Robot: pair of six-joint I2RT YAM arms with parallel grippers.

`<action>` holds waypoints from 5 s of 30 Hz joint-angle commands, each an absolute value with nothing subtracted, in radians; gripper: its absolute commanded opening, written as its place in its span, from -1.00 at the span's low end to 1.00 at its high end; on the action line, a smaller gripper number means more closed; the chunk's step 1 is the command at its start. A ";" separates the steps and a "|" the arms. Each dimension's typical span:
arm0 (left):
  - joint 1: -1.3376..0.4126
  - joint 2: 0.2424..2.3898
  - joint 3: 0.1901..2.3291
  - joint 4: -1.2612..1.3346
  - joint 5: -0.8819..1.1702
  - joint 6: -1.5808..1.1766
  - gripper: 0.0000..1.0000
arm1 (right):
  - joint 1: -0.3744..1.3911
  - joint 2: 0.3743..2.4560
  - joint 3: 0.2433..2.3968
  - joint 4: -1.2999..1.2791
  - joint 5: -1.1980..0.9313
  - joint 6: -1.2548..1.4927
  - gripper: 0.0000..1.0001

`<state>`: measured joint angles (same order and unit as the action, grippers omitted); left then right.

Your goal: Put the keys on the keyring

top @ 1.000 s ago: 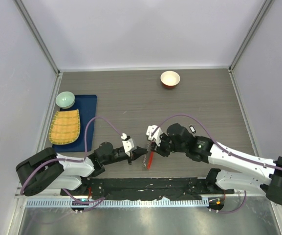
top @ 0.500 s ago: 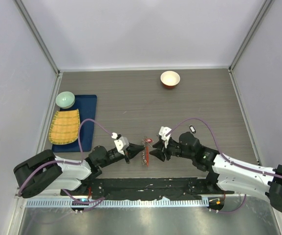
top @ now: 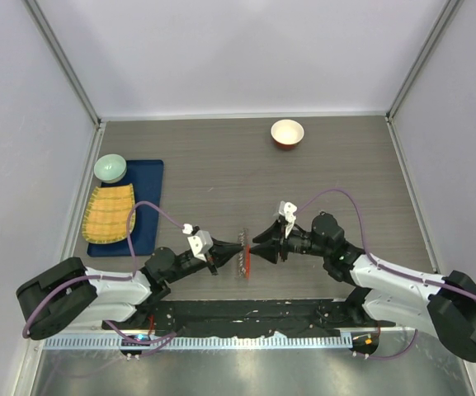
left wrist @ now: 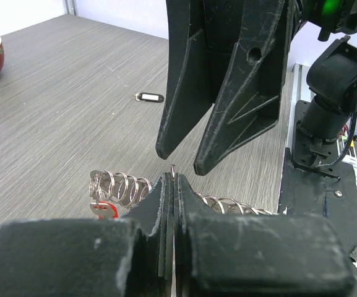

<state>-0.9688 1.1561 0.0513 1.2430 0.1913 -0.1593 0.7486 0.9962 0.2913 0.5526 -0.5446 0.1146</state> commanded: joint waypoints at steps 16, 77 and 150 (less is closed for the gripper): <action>-0.971 1.117 0.061 1.393 0.218 -0.189 -0.99 | 0.747 1.084 0.341 0.721 -0.684 0.138 -0.24; -0.968 0.847 0.216 0.639 0.399 0.069 -0.16 | 1.011 1.095 0.841 -0.353 -0.307 -0.371 -0.99; -0.968 1.022 0.276 0.628 0.397 0.051 -0.70 | 1.025 1.045 0.804 -0.302 -0.282 -0.357 -0.98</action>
<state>-0.9676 1.0275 0.2420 0.7006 0.4294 0.0265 1.0187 1.0981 0.7872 -0.3843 -0.2935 -0.3641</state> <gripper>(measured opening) 0.147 0.030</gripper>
